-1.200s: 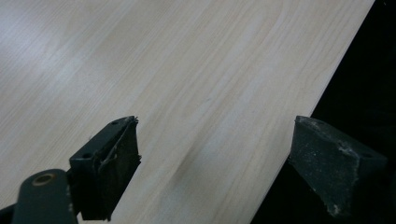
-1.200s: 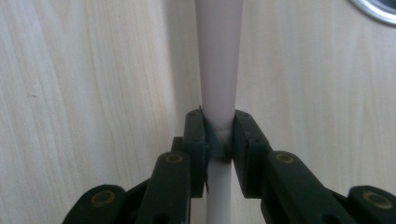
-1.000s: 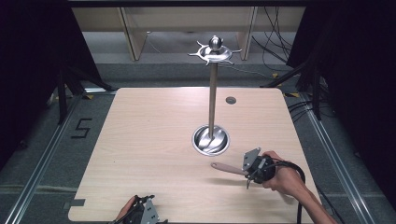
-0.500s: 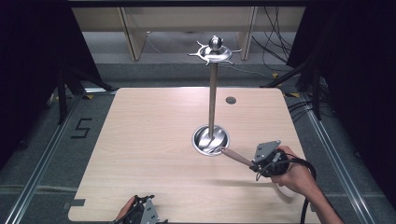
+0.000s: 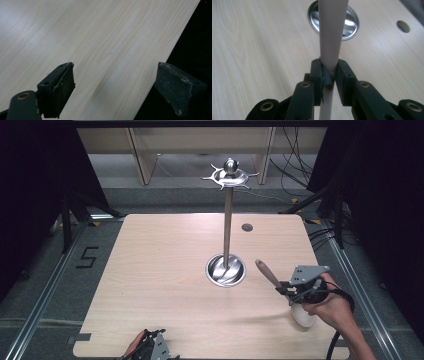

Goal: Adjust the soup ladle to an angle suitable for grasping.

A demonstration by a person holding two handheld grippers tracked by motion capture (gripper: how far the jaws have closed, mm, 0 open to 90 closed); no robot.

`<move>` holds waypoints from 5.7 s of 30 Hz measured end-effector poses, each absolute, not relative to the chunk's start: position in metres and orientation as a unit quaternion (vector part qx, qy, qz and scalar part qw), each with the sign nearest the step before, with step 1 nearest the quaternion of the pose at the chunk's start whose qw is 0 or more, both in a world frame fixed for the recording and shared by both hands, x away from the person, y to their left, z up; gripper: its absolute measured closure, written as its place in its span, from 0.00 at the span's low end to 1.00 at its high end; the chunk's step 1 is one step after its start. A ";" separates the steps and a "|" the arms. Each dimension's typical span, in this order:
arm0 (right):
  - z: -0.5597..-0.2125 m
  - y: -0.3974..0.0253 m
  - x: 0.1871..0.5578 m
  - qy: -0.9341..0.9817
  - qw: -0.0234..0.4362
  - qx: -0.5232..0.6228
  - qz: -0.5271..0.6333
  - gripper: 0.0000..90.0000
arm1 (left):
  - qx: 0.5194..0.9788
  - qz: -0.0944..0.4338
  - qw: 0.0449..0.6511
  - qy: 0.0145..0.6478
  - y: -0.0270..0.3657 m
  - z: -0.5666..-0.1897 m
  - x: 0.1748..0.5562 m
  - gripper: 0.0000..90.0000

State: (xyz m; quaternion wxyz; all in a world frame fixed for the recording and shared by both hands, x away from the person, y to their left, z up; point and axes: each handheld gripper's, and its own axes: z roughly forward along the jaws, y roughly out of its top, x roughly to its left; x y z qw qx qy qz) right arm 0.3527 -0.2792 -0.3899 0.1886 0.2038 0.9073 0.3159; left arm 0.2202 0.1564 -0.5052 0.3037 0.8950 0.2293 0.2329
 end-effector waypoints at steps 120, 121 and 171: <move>-0.280 -0.199 0.441 0.833 0.210 0.245 0.449 0.86 | 0.893 0.239 0.306 0.229 0.158 -0.503 0.220 0.16; -0.281 -0.198 0.440 0.828 0.210 0.252 0.454 0.86 | 0.892 0.238 0.307 0.229 0.158 -0.503 0.219 0.16; -0.378 -0.227 0.352 0.811 0.199 0.273 0.478 0.51 | 0.889 0.235 0.315 0.235 0.157 -0.501 0.222 0.16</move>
